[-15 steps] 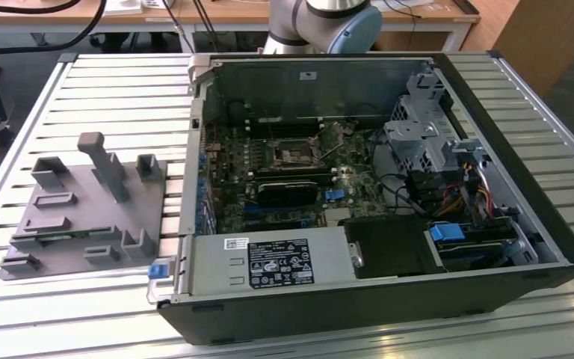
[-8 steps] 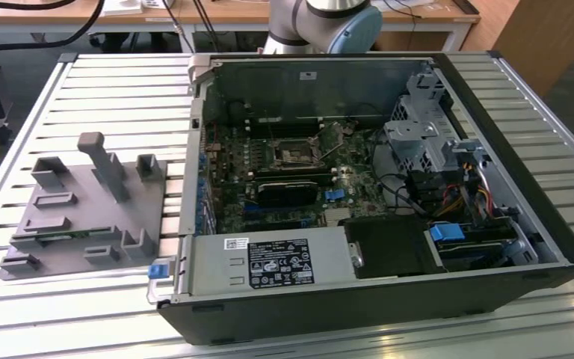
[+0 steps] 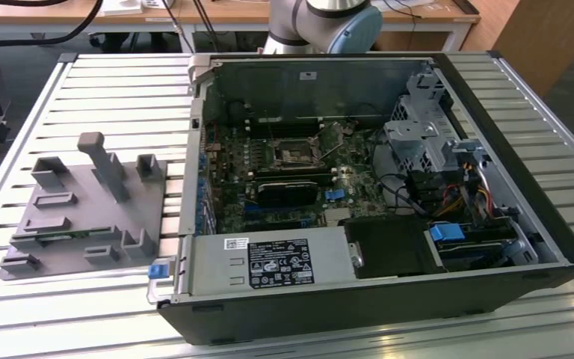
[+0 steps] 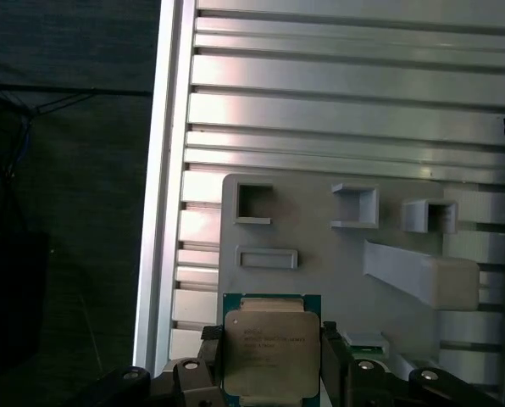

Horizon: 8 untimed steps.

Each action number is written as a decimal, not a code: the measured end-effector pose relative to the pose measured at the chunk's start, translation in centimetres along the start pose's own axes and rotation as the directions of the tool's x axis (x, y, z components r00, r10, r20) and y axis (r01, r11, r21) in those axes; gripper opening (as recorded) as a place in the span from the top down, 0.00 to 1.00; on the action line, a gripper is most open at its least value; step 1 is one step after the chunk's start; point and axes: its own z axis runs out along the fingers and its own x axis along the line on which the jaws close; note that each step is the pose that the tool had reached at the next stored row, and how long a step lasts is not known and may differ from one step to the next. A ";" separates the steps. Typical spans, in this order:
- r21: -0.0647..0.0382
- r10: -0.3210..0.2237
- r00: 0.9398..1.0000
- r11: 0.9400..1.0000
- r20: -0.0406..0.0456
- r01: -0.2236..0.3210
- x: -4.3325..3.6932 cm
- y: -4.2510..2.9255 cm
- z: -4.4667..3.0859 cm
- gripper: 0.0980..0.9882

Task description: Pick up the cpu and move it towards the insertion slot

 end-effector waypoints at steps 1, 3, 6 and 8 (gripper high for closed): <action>0.000 0.000 1.000 1.000 0.000 0.000 0.00 0.00 -0.05 0.50; 0.000 0.000 1.000 1.000 0.000 0.000 0.00 0.01 -0.15 0.50; 0.000 0.000 1.000 1.000 0.000 0.000 0.00 0.02 -0.33 0.50; 0.000 0.000 1.000 1.000 0.000 0.000 0.01 0.02 -0.40 0.50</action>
